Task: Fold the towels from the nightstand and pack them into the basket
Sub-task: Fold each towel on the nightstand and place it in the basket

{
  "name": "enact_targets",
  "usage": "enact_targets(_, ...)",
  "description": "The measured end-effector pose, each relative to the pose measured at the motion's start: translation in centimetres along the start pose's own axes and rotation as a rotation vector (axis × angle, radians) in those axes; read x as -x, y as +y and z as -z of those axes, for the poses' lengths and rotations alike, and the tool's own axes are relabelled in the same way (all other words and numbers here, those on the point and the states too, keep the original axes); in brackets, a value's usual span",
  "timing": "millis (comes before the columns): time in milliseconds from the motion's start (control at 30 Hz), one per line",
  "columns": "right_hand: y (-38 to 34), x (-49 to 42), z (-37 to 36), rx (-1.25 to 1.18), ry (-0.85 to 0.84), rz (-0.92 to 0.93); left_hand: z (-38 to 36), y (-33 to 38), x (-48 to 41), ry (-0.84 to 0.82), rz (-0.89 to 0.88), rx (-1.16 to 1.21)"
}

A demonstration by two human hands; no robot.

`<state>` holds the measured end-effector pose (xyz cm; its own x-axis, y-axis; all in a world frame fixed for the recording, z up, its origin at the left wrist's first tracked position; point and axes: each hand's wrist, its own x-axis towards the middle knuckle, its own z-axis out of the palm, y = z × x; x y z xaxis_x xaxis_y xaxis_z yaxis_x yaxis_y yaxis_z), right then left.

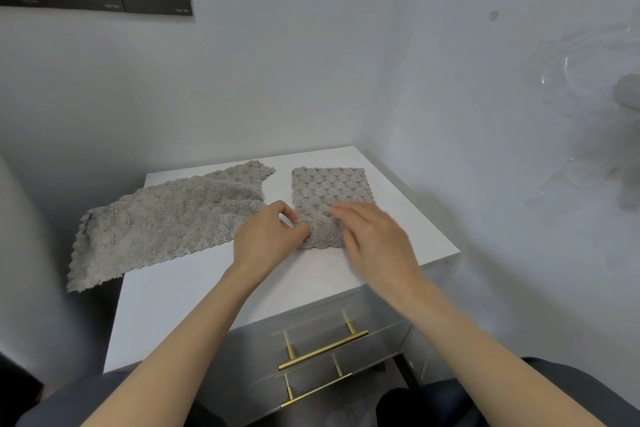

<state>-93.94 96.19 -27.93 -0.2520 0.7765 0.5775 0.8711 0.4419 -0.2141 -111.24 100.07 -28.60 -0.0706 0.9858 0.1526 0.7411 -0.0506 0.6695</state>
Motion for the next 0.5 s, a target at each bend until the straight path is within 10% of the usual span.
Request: enact_targets(500,2.7,1.6,-0.3,0.194,-0.279,-0.045,0.0,-0.2,-0.2,-0.03,0.003,-0.018)
